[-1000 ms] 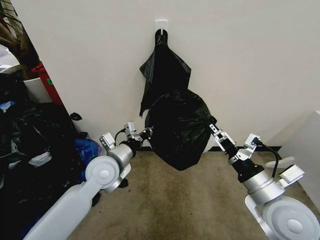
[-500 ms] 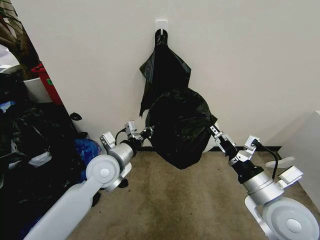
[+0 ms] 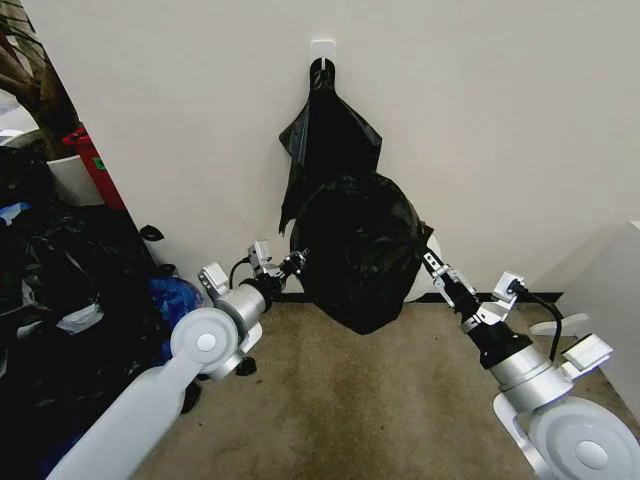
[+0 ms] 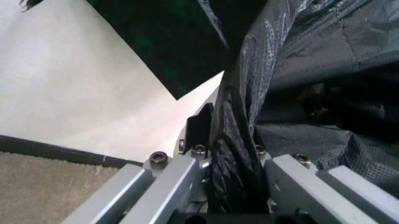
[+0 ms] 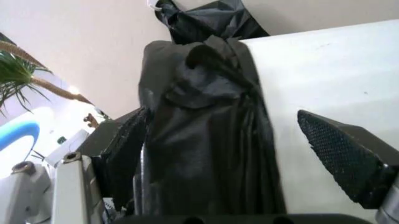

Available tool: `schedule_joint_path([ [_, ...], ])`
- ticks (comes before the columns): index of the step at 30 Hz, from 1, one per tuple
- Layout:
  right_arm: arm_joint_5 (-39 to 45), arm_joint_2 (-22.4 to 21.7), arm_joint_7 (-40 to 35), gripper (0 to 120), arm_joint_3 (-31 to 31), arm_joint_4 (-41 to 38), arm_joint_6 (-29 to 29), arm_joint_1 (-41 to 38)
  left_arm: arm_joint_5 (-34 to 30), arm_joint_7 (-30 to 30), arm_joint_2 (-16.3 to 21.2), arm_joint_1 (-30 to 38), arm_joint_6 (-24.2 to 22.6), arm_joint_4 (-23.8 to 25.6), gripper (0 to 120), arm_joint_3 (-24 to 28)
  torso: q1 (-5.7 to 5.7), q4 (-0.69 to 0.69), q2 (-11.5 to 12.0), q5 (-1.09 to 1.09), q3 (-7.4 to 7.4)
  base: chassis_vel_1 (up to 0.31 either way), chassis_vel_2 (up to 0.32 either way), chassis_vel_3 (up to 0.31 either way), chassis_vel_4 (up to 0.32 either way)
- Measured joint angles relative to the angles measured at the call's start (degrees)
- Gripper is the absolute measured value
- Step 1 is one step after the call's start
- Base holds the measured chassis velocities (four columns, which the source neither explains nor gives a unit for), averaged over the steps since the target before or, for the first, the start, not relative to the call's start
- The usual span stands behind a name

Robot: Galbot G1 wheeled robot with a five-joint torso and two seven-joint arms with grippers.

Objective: Place the garbage bag over the trash bin.

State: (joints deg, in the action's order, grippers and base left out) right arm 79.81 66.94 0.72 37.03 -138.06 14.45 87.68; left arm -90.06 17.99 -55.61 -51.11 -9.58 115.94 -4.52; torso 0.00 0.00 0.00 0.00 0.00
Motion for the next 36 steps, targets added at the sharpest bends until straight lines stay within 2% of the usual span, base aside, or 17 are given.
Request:
schedule_joint_path([
  [12,-3.42,-0.05,1.87,88,0.05,0.16,0.06,1.08,-2.44,-0.90,0.07,0.23,-0.28,-0.01,1,-0.04,0.00,0.00,0.00,0.00,0.00,0.000,0.000,0.000,0.000],
  [18,-11.16,-0.37,3.17,87,-0.49,0.99,0.04,1.10,-2.47,-1.92,0.49,0.00,-0.53,0.37,1,0.10,0.00,0.00,0.00,0.00,0.00,0.000,0.000,0.000,0.000],
  [24,-15.00,-0.64,3.29,85,-0.55,2.37,-0.11,1.08,-2.82,-4.60,0.93,-0.33,-0.90,0.37,1,-0.11,0.00,0.00,0.00,0.00,0.00,0.000,0.000,0.000,0.000],
  [36,-15.90,-0.66,3.27,82,-0.18,5.09,-0.50,1.30,-3.78,-5.54,1.08,-0.06,-1.12,0.73,1,-0.12,0.00,0.00,0.00,0.00,0.00,0.000,0.000,0.000,0.000],
])
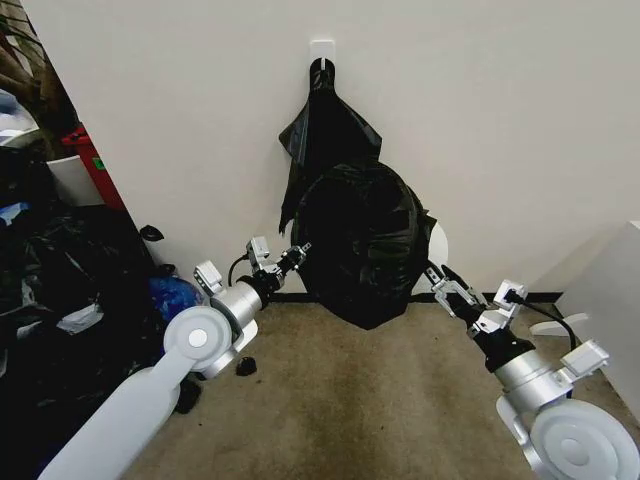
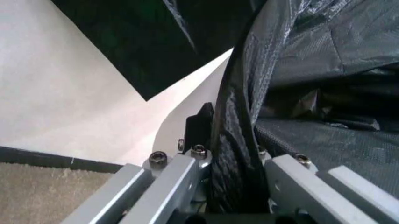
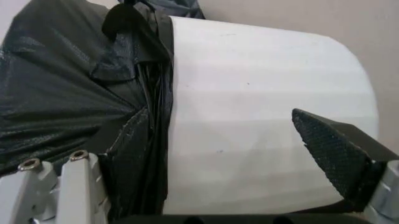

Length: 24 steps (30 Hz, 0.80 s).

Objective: Place the garbage bag over the trash bin.

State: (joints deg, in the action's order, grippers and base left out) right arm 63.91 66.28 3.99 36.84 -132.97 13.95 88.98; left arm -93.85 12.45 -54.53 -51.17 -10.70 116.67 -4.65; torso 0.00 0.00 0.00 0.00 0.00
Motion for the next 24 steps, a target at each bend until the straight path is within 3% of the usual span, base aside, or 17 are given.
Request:
schedule_joint_path([
  [13,-2.05,-0.29,-0.49,84,1.19,1.33,-0.55,0.75,-0.98,1.83,-0.11,0.14,-0.01,0.83,1,-0.24,0.00,0.00,0.00,0.00,0.00,0.000,0.000,0.000,0.000],
  [17,-1.33,-0.25,-0.87,98,1.28,-1.33,-0.73,1.52,3.08,3.95,0.38,0.10,-0.98,0.87,1,0.76,0.00,0.00,0.00,0.01,0.00,0.000,0.000,0.000,0.000],
  [24,-1.01,-0.88,-0.58,100,1.92,-2.22,-0.72,2.47,4.04,6.22,0.34,-0.39,-1.43,0.34,1,0.41,0.00,0.00,0.00,0.01,0.00,0.000,0.000,0.000,0.000],
])
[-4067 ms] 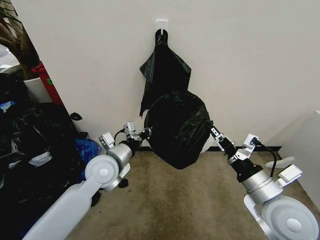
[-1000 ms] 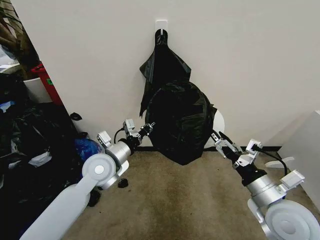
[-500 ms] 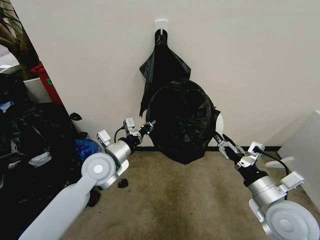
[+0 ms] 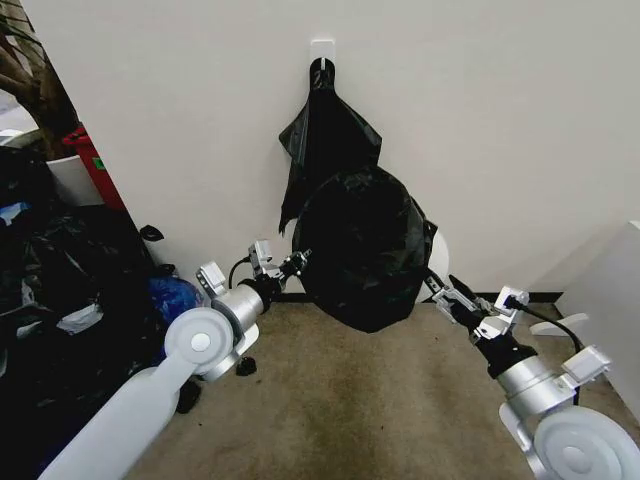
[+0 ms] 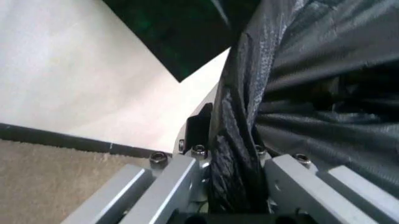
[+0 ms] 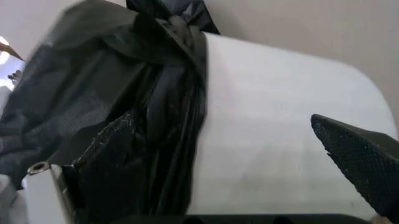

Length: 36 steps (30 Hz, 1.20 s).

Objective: Place the garbage bag over the trash bin.

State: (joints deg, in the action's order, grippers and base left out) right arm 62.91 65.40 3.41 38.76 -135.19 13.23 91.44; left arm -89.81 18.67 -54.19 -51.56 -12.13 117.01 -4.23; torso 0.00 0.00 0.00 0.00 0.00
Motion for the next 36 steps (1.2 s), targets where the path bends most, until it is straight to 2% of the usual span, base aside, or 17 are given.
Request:
schedule_joint_path([
  [10,0.44,-0.34,0.71,100,3.38,0.69,-0.48,1.53,0.06,4.19,-0.57,0.43,1.18,-0.77,1,-0.22,0.00,0.00,0.00,-0.01,0.00,0.000,0.000,0.000,0.000],
  [15,0.12,-0.69,0.65,100,5.57,-0.37,-0.87,1.07,3.22,9.57,-1.00,1.16,0.28,-1.47,1,1.13,0.00,-0.01,0.00,-0.02,0.00,0.000,0.000,0.000,0.000],
  [20,-1.26,-2.70,-2.31,100,4.70,-2.97,0.07,-2.19,6.52,13.62,-0.44,0.99,-1.94,-1.59,1,3.19,0.00,0.00,0.00,-0.01,0.00,0.000,0.000,0.000,0.000],
  [28,-5.38,-8.03,-7.15,99,-2.96,-3.81,7.61,-10.14,14.86,16.94,0.30,0.13,-5.69,-1.78,1,7.14,0.00,0.00,0.00,0.00,0.00,0.000,0.000,0.000,0.000],
  [31,-7.26,-10.35,-9.82,90,-7.92,-2.96,9.80,-13.82,17.07,17.30,0.18,0.22,-5.96,-2.03,1,8.17,0.00,0.00,0.00,-0.01,0.00,0.000,0.000,0.000,0.000],
  [33,-7.58,-12.21,-14.60,79,-14.52,-2.52,12.28,-18.87,18.20,17.88,-0.17,0.34,-6.09,-2.14,1,8.88,0.00,0.00,0.00,0.00,0.01,0.000,0.000,0.000,0.000],
  [34,-7.58,-12.21,-14.60,79,-14.52,-2.52,12.28,-18.87,18.20,17.88,-0.17,0.34,-6.09,-2.14,1,8.88,0.00,0.00,0.00,0.00,0.01,0.000,0.000,0.000,0.000],
  [36,-6.92,-13.25,-20.06,70,-20.96,-2.47,13.84,-23.37,19.33,18.04,-0.39,0.37,-6.10,-2.22,1,9.28,0.00,0.01,0.00,0.00,0.01,0.000,0.000,0.000,0.000],
])
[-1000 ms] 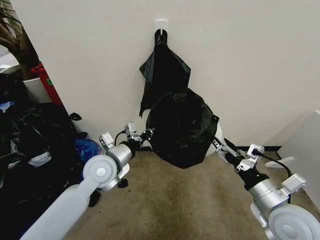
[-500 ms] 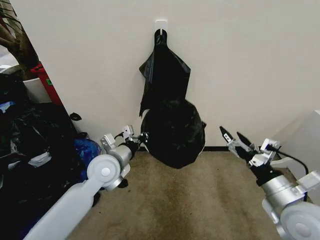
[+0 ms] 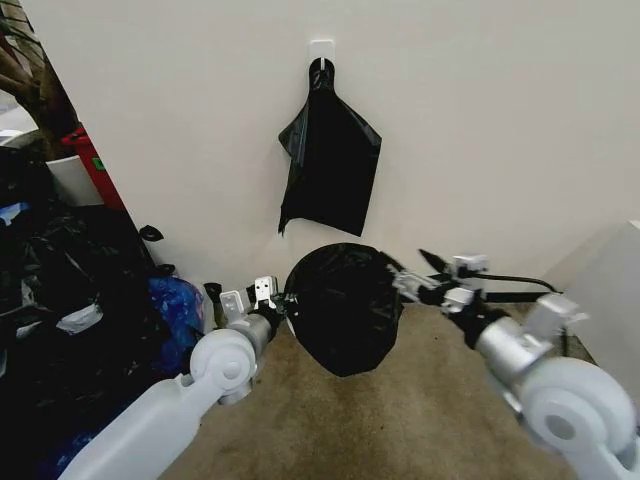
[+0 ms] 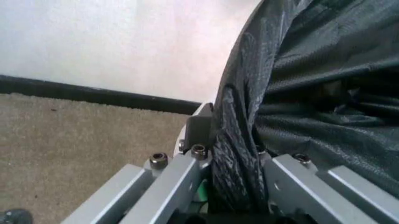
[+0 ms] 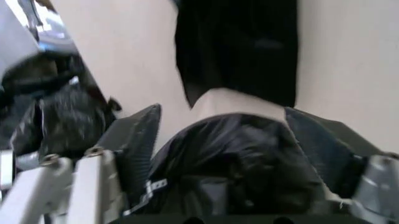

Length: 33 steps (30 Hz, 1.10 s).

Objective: Place the garbage bag over the trash bin.

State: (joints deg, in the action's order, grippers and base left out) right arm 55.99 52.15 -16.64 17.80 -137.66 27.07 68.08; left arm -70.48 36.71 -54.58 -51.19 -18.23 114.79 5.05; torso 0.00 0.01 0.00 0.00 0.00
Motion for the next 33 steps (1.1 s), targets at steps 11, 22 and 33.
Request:
schedule_joint_path([
  [11,19.23,-2.35,-25.85,34,-16.21,-0.47,4.63,-11.82,5.12,-0.44,-0.87,0.99,0.57,-0.50,1,2.11,0.00,-0.02,0.00,0.01,0.00,0.000,0.000,0.000,0.000],
  [22,25.24,-0.72,-37.06,0,-21.31,4.79,0.59,-16.65,12.70,-3.38,-1.90,1.23,2.09,-0.87,1,4.74,0.00,-0.01,0.00,0.00,0.00,0.000,0.000,0.000,0.000],
  [33,25.08,2.62,-40.10,0,-25.07,11.17,-0.57,-19.74,17.01,-5.66,-2.31,1.01,3.39,-1.11,1,5.62,0.00,-0.01,0.00,0.00,0.00,0.000,0.000,0.000,0.000],
])
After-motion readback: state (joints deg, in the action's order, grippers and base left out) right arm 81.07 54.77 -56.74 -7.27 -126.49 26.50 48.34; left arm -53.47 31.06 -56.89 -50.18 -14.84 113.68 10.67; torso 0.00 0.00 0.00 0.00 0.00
